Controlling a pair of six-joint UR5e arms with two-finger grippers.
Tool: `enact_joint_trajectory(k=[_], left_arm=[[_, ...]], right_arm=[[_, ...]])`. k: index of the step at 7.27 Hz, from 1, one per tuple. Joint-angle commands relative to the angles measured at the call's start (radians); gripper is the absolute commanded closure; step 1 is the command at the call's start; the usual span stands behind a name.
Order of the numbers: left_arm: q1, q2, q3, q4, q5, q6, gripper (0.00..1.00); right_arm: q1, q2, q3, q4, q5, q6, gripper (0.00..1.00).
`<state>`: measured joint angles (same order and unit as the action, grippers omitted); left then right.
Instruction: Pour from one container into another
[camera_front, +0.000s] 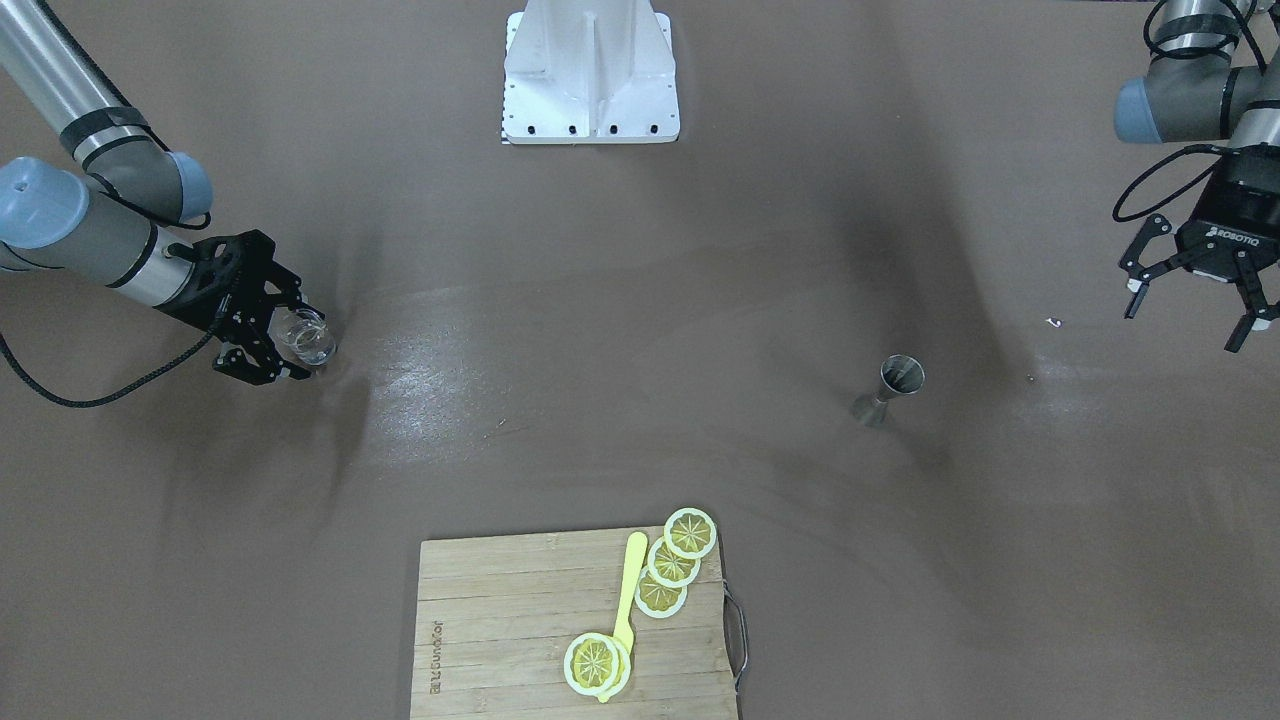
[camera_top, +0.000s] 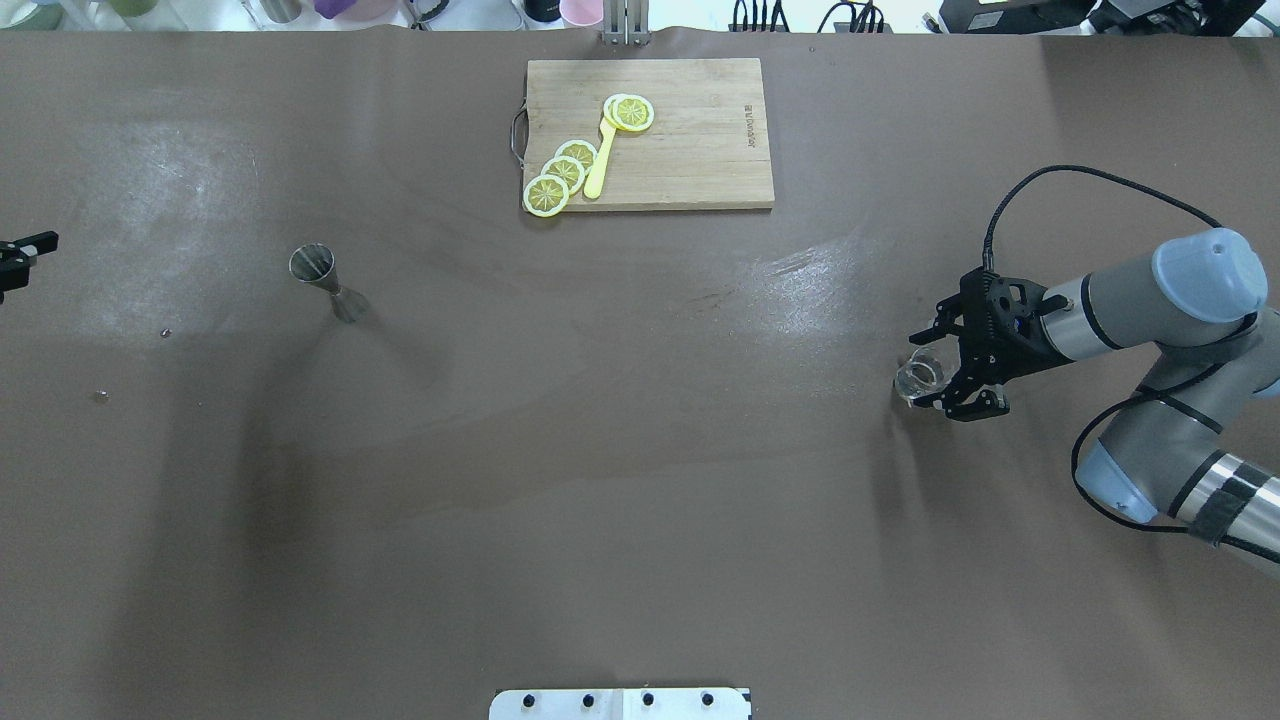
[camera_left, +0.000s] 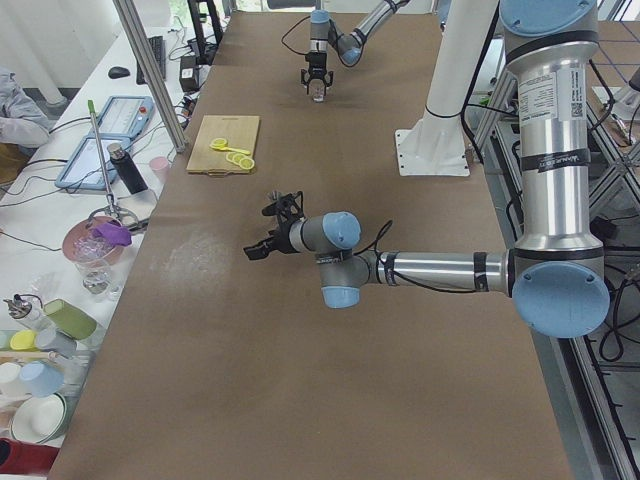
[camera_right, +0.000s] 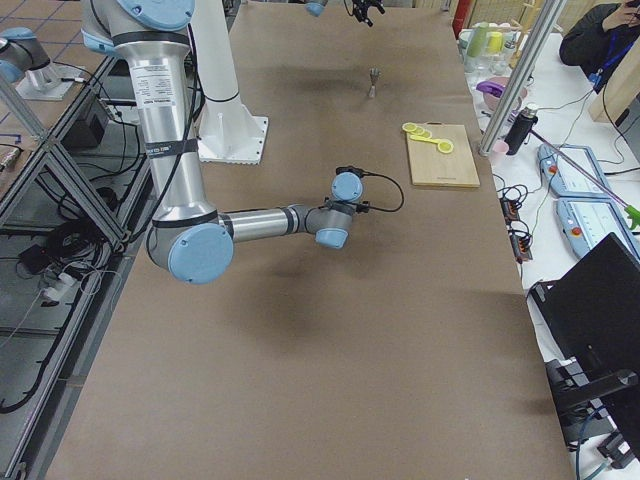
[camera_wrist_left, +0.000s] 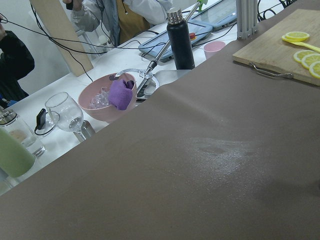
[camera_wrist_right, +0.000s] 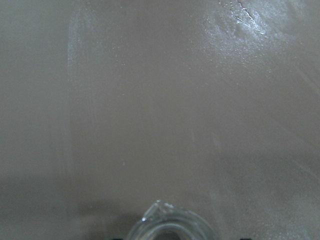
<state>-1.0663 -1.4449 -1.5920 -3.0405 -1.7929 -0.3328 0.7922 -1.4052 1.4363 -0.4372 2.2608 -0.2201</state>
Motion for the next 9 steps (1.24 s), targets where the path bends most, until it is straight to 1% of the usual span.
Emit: enact_joint_trajectory(k=[1, 3, 4, 5, 6, 7, 8, 9], left_arm=[[0.022, -0.003, 0.001, -0.04, 0.044, 0.0, 0.01], [0.075, 0.003, 0.007, -0.101, 0.127, -0.046, 0.01], [0.075, 0.011, -0.002, -0.098, 0.081, -0.037, 0.02], [0.075, 0.012, 0.007, -0.096, 0.02, -0.038, 0.02], [0.075, 0.012, 0.013, -0.098, 0.021, -0.046, 0.02], [0.075, 0.009, 0.059, -0.139, 0.021, -0.043, 0.01], [0.075, 0.005, 0.183, -0.316, 0.026, -0.043, 0.01], [0.078, 0.0, 0.2, -0.351, 0.076, -0.043, 0.01]], right_arm=[[-0.001, 0.0, 0.003, 0.0, 0.0, 0.019, 0.28], [-0.001, -0.001, 0.001, 0.0, 0.0, 0.021, 0.33], [-0.001, -0.001, 0.001, 0.0, -0.001, 0.021, 0.37], [-0.001, -0.001, 0.001, 0.0, -0.001, 0.022, 0.43], [0.001, -0.001, 0.006, 0.0, -0.001, 0.022, 0.47], [0.004, -0.001, 0.01, 0.0, 0.0, 0.025, 0.53], [0.007, -0.001, 0.013, 0.0, 0.002, 0.03, 0.62], [0.015, -0.006, 0.029, -0.003, 0.005, 0.048, 0.7]])
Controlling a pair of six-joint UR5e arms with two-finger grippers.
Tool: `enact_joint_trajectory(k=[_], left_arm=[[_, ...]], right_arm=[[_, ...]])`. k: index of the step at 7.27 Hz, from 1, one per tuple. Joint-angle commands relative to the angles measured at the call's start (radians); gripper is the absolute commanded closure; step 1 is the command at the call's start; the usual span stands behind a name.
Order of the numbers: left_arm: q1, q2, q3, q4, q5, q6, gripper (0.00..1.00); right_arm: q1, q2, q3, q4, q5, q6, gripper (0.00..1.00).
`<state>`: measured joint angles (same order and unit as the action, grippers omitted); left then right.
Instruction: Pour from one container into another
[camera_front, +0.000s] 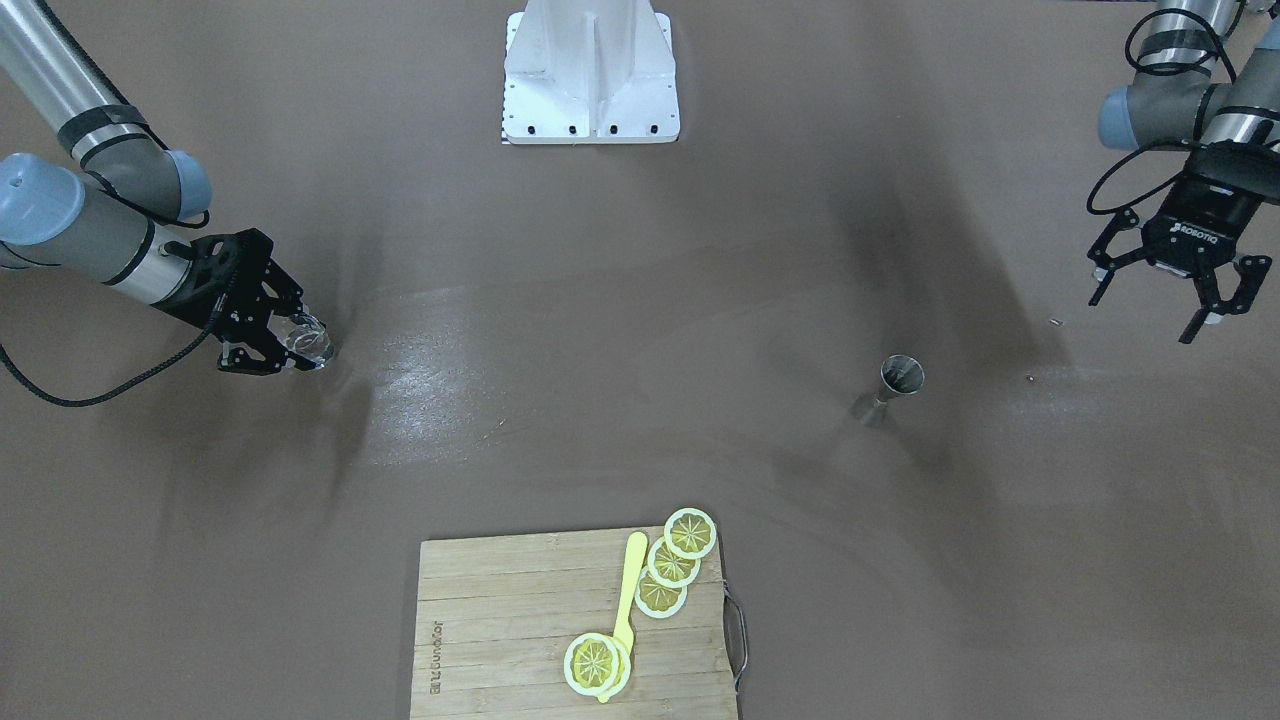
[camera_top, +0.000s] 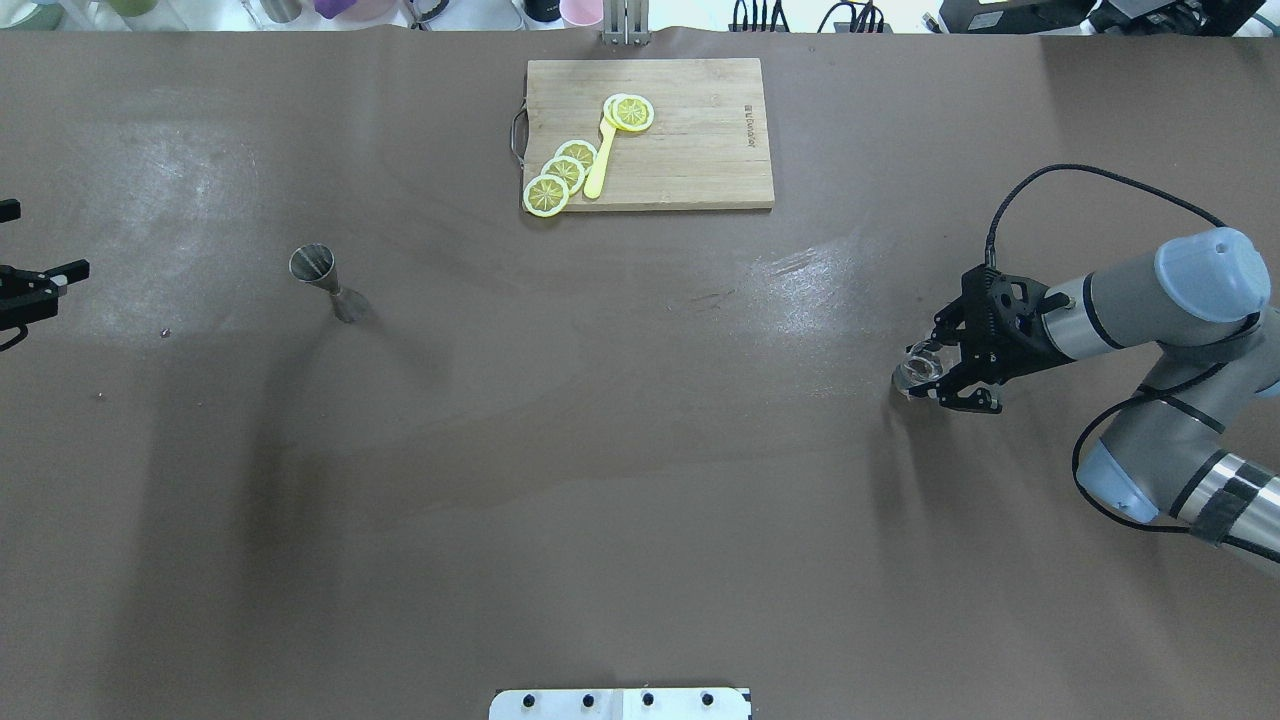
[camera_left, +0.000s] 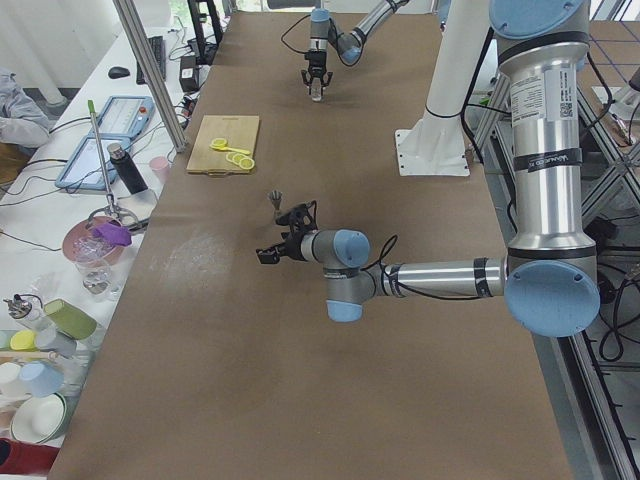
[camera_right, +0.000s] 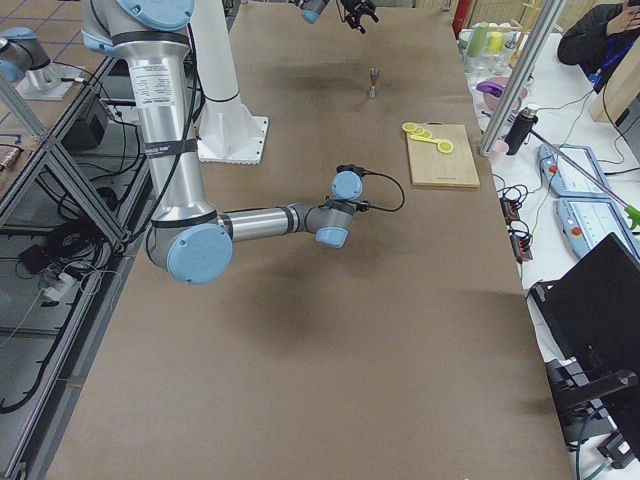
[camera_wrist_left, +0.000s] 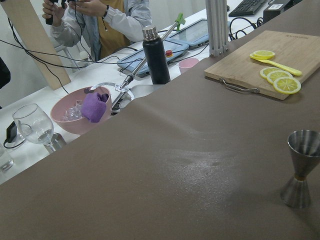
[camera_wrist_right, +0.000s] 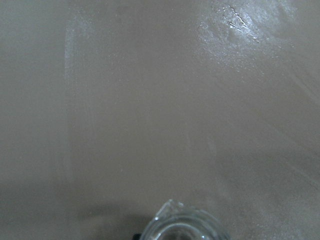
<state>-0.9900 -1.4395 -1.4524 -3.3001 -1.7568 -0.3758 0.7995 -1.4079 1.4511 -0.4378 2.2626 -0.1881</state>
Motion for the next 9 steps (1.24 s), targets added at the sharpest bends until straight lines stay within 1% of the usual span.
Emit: enact_joint_trajectory(k=[1, 2, 3, 4, 5, 6, 7, 8, 9], left_arm=[[0.074, -0.007, 0.053, -0.101, 0.175, -0.002, 0.01], [0.193, -0.001, 0.023, -0.104, 0.379, -0.046, 0.02], [0.334, 0.01, -0.032, -0.095, 0.56, -0.089, 0.03], [0.473, 0.037, -0.102, -0.088, 0.756, -0.094, 0.03], [0.61, 0.062, -0.144, -0.063, 0.948, -0.097, 0.03], [0.693, 0.062, -0.149, -0.027, 1.084, -0.101, 0.04], [0.738, 0.06, -0.151, 0.0, 1.118, -0.194, 0.05], [0.746, 0.057, -0.173, 0.105, 1.137, -0.307, 0.06], [0.752, 0.051, -0.181, 0.231, 1.204, -0.443, 0.06]], right_arm=[[0.029, -0.005, 0.026, -0.009, 0.009, 0.025, 0.77], [0.047, -0.003, 0.028, -0.015, 0.014, 0.025, 0.89], [0.067, -0.003, 0.029, -0.016, 0.012, 0.027, 1.0], [0.096, -0.003, 0.029, -0.016, 0.009, 0.056, 1.0], [0.115, -0.003, 0.029, -0.016, 0.009, 0.082, 1.0], [0.136, -0.003, 0.034, -0.018, 0.012, 0.082, 1.0], [0.141, -0.005, 0.032, -0.018, 0.023, 0.079, 1.0], [0.139, 0.001, 0.029, -0.018, 0.038, 0.076, 1.0], [0.15, 0.006, 0.031, -0.016, 0.046, 0.072, 1.0]])
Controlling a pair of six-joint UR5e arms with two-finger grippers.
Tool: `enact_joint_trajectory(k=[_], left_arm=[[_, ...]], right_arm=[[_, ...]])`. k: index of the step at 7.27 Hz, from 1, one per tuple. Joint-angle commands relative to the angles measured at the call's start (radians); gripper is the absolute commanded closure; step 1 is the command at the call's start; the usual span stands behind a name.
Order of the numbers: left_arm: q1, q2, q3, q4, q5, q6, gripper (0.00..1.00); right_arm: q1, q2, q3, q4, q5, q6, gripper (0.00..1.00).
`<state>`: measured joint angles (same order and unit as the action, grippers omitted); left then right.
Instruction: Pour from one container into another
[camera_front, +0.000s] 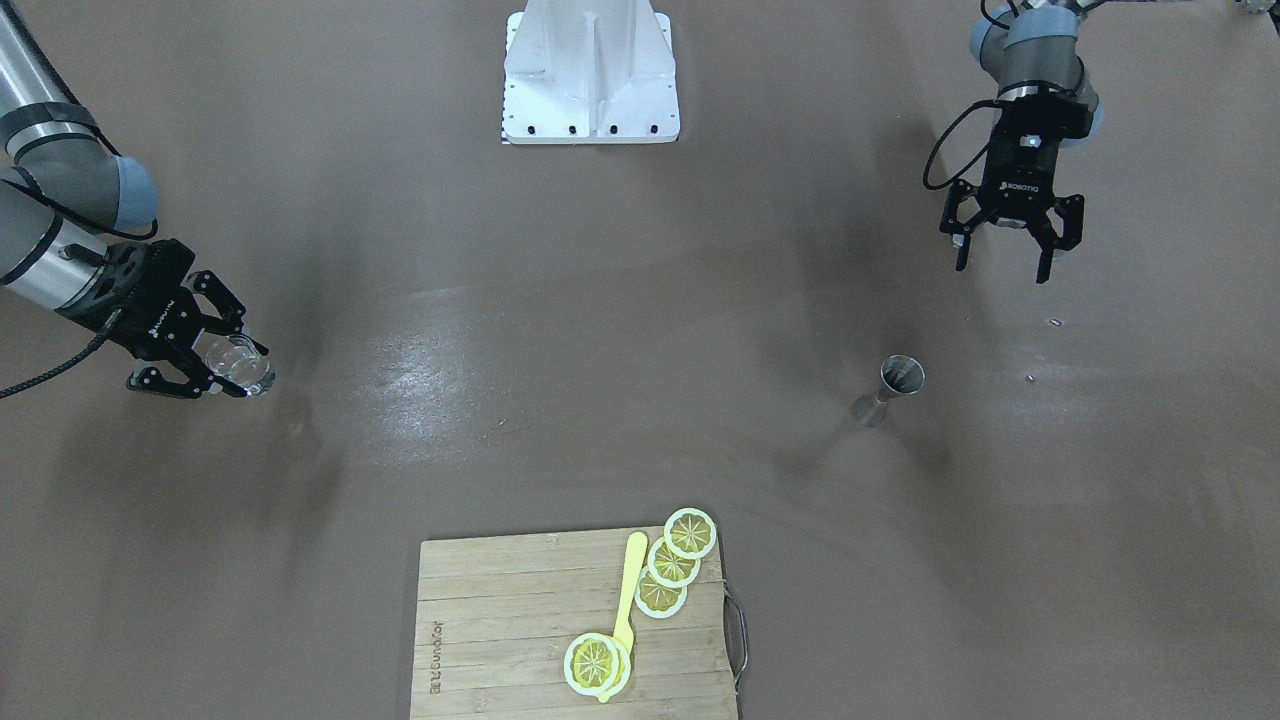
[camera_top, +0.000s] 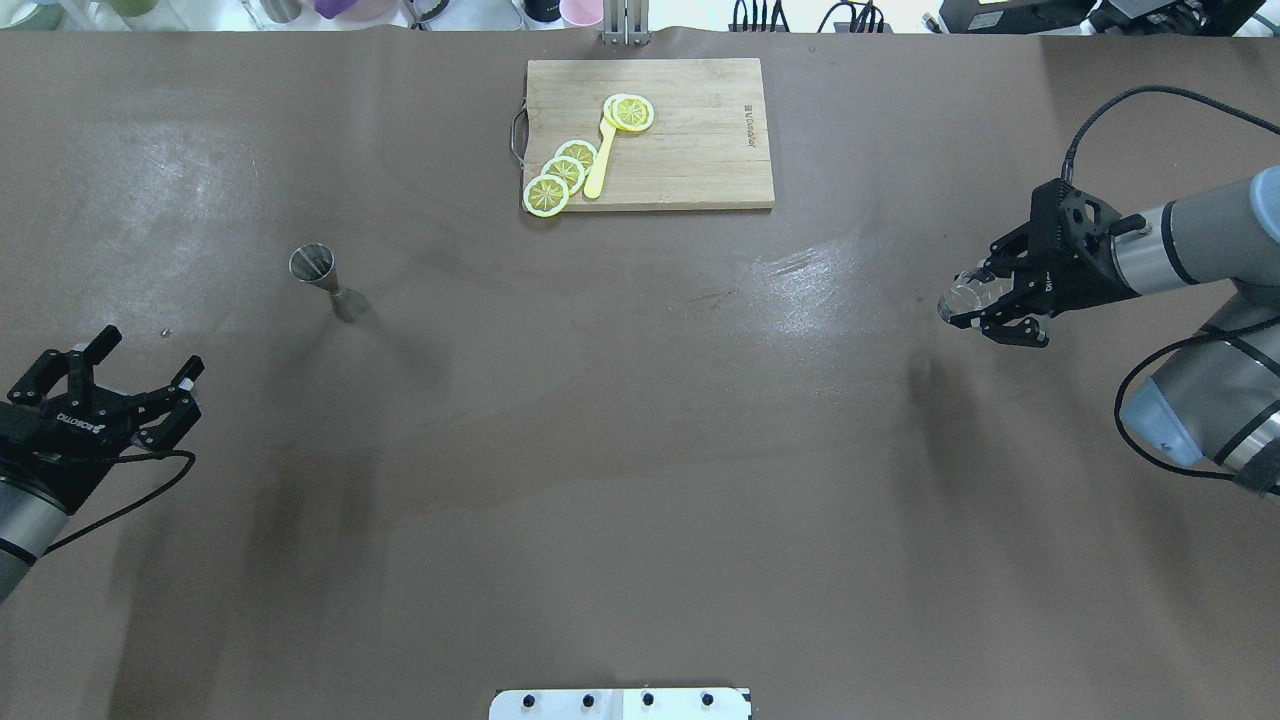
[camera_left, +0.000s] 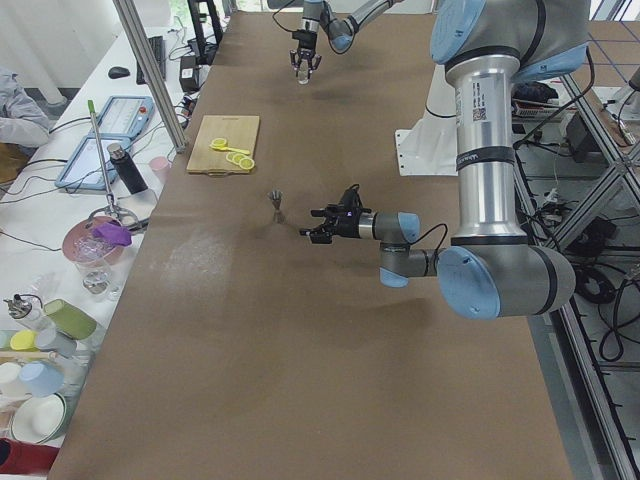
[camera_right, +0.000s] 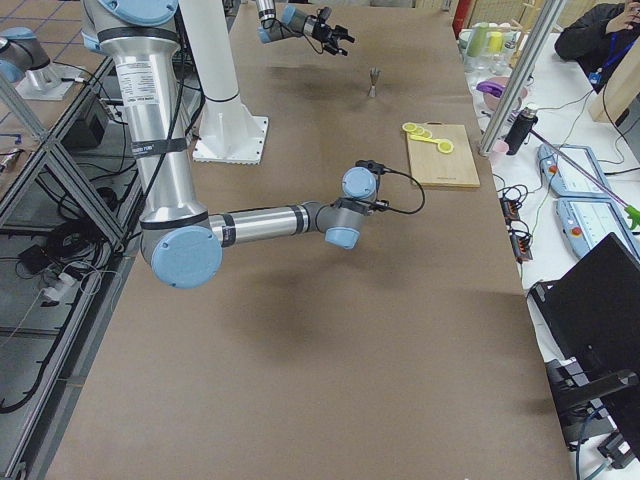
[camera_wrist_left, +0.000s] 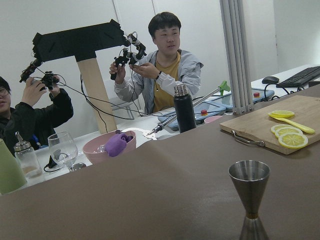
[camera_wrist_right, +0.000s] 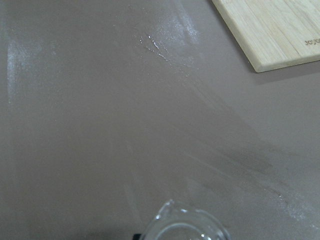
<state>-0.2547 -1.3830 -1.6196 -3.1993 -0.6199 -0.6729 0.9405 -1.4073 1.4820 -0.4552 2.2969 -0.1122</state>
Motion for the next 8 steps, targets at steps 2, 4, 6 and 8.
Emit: enact_joint_trajectory(k=[2, 4, 6, 8], left_arm=[[0.02, -0.045, -0.029, 0.415, 0.071, -0.354, 0.07], [0.017, -0.102, -0.008, 0.529, 0.095, -0.457, 0.08], [0.014, -0.161, -0.011, 0.687, 0.109, -0.574, 0.09], [0.003, -0.206, 0.004, 0.772, 0.138, -0.669, 0.1]], right_arm=[[0.031, 0.031, -0.009, -0.005, 0.03, -0.003, 1.0], [0.087, 0.114, 0.004, -0.165, 0.117, -0.011, 1.0], [0.096, 0.12, 0.024, -0.175, 0.11, -0.011, 1.0], [0.101, 0.116, 0.07, -0.218, 0.11, -0.011, 1.0]])
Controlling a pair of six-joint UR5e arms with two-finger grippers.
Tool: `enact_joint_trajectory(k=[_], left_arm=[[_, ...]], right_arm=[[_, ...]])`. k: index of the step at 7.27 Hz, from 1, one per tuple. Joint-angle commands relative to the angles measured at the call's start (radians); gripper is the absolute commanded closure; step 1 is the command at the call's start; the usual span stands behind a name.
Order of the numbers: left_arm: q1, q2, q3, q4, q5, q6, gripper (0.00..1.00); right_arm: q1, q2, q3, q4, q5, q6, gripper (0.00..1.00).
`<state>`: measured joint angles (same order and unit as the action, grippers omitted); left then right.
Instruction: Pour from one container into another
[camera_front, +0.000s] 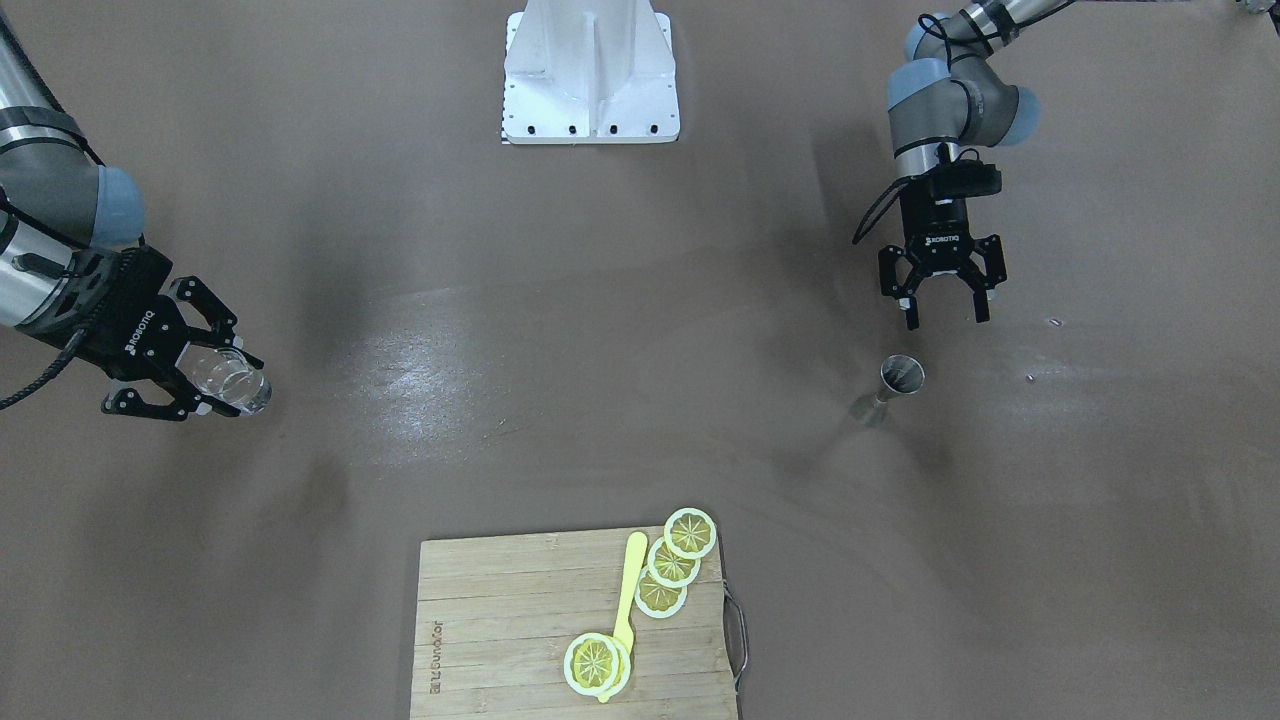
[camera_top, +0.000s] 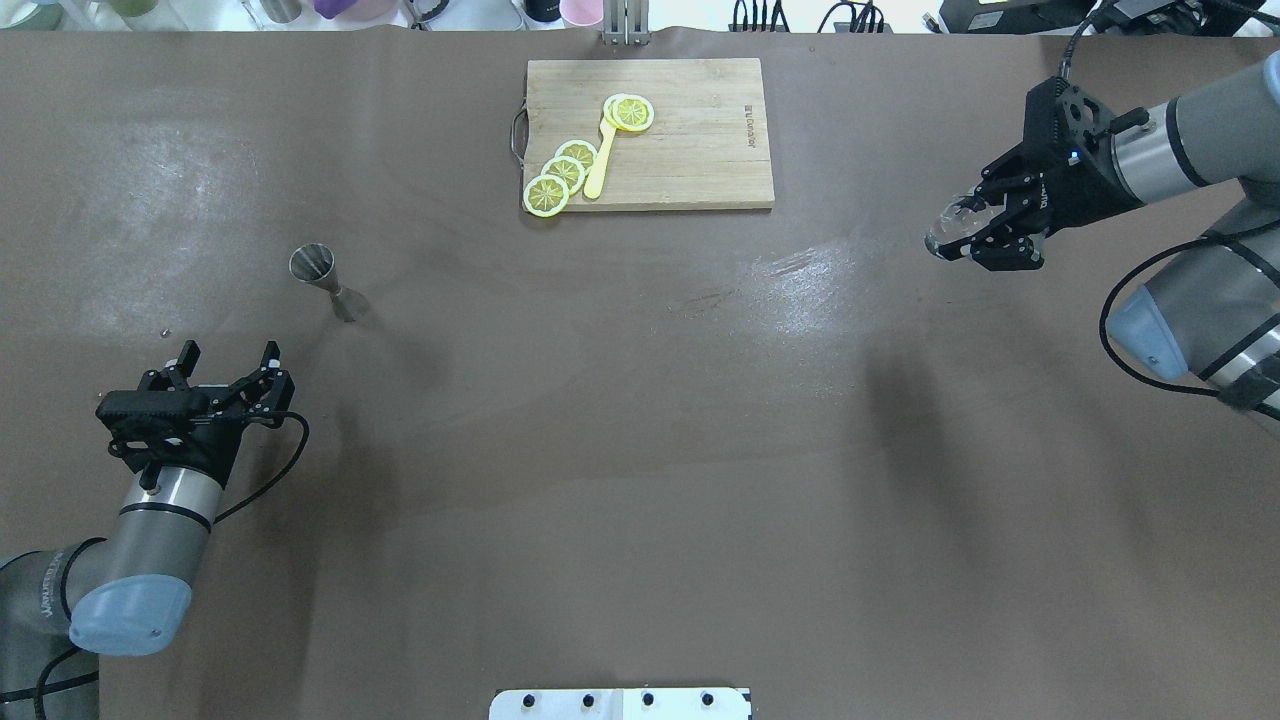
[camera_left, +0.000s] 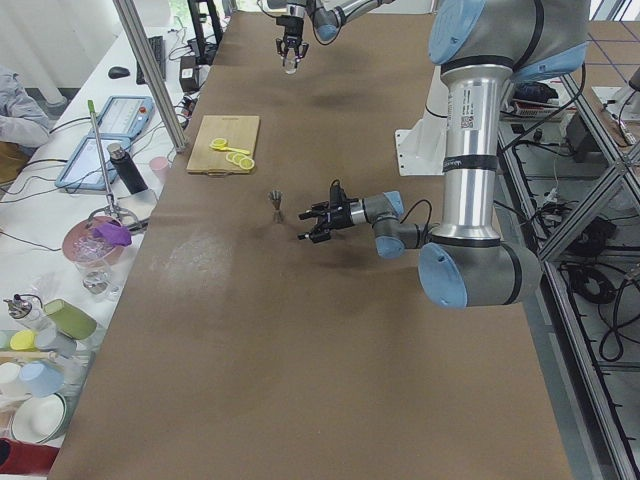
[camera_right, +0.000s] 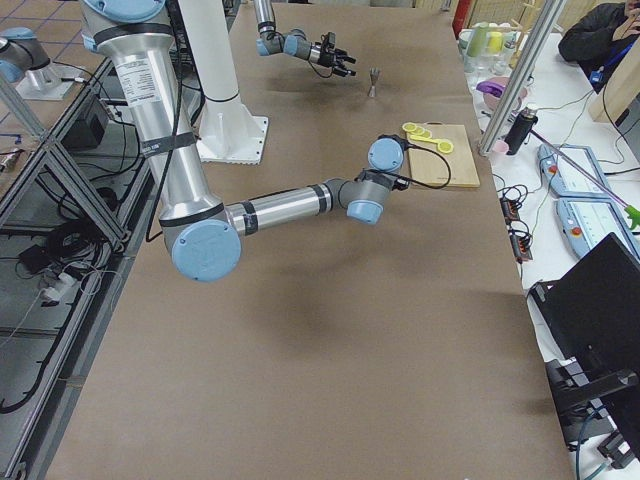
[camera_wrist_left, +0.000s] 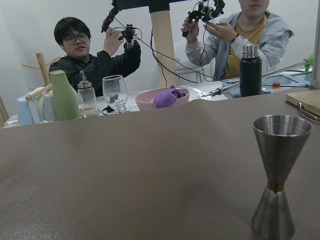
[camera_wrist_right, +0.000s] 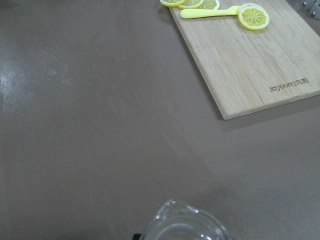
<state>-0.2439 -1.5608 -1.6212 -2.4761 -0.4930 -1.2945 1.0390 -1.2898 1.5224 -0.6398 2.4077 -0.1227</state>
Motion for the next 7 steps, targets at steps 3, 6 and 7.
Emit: enact_joint_trajectory(k=[3, 6, 7], left_arm=[[-0.073, -0.204, 0.158, 0.049, -0.001, -0.048, 0.12], [-0.083, -0.254, 0.165, 0.049, -0.004, -0.043, 0.14], [-0.083, -0.268, 0.171, 0.049, -0.002, -0.042, 0.14]], right_arm=[[-0.013, -0.003, 0.083, -0.09, -0.012, 0.0, 1.0], [-0.027, -0.005, 0.159, -0.159, -0.041, 0.0, 1.0], [-0.031, -0.006, 0.174, -0.164, -0.048, -0.002, 1.0]])
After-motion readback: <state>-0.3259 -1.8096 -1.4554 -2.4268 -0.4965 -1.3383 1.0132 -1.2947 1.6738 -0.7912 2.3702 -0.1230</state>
